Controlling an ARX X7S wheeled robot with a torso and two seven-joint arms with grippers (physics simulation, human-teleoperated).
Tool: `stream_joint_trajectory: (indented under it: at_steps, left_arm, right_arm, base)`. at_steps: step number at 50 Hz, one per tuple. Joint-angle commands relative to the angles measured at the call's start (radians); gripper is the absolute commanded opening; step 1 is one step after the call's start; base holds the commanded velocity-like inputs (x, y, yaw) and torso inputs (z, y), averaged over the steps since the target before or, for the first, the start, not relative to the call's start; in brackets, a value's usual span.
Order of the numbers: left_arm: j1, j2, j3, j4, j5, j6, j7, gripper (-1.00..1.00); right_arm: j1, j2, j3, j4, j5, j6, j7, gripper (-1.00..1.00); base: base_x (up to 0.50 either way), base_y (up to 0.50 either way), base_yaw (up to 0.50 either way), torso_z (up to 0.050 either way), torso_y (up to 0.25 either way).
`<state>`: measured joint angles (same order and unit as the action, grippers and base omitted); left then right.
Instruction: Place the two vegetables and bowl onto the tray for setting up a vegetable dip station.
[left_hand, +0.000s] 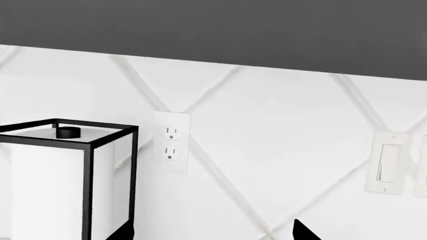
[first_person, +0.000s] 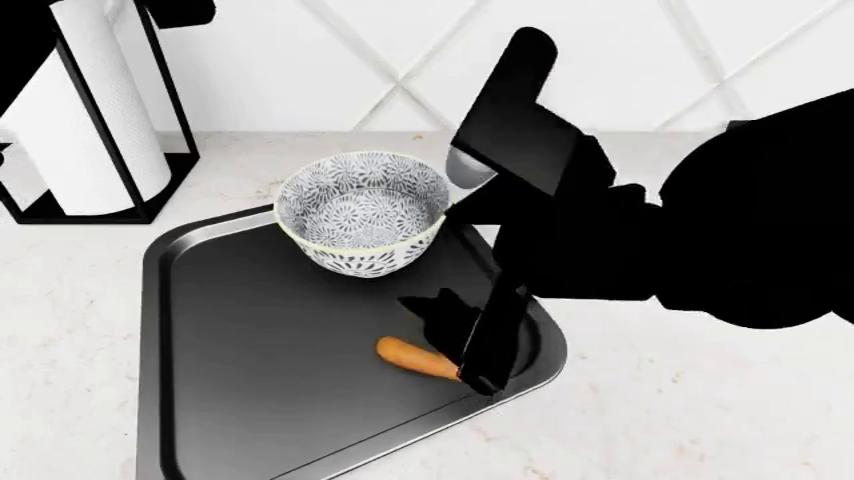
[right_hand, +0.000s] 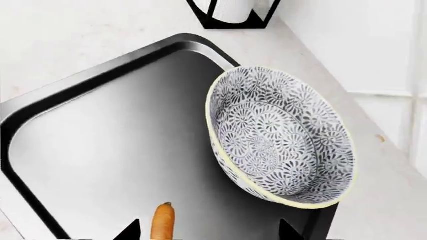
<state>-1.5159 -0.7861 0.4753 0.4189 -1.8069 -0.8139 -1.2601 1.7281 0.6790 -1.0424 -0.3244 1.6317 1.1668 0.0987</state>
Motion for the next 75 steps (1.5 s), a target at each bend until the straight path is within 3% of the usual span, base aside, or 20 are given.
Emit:
stream_joint_trajectory:
  at_steps: [1,9,16,28,46,52,75]
  left_arm:
    - [-0.052,-0.008,-0.01,0.015,-0.032,-0.006,-0.026,1.0]
    - [-0.116,-0.015,-0.032,0.034,-0.062,-0.006,-0.036,1.0]
    - [-0.18,-0.018,-0.043,0.047,-0.103,-0.01,-0.058,1.0]
    - [-0.206,-0.03,-0.05,0.046,-0.099,-0.012,-0.053,1.0]
    - [-0.213,-0.037,-0.051,0.045,-0.095,-0.006,-0.044,1.0]
    - [-0.215,-0.037,-0.05,0.046,-0.097,-0.004,-0.044,1.0]
    - [-0.208,-0.038,-0.045,0.049,-0.091,0.005,-0.037,1.0]
  right_arm:
    - [0.026,0.09,0.131,-0.099,0.186,-0.135,0.315,1.0]
    - [0.079,0.118,0.205,-0.138,0.207,-0.231,0.497,1.0]
    - [0.226,0.097,0.215,-0.163,0.134,-0.181,0.631,1.0]
    - [0.259,0.083,0.248,-0.135,0.078,-0.229,0.75,1.0]
    - [0.275,0.07,0.242,-0.164,0.025,-0.215,0.75,1.0]
    - [0.28,0.075,0.252,-0.16,0.023,-0.22,0.748,1.0]
    - [0.282,0.066,0.287,-0.173,0.011,-0.255,0.734,1.0]
  base:
    - [0.0,0.0,0.0,0.0,0.0]
    - [0.0,0.0,0.0,0.0,0.0]
    - [0.0,0.0,0.0,0.0,0.0]
    - [-0.06,0.07,0.0,0.0,0.0]
    - [-0.48,0.27,0.0,0.0,0.0]
    - [0.0,0.0,0.0,0.0,0.0]
    - [0.02,0.5,0.0,0.0,0.0]
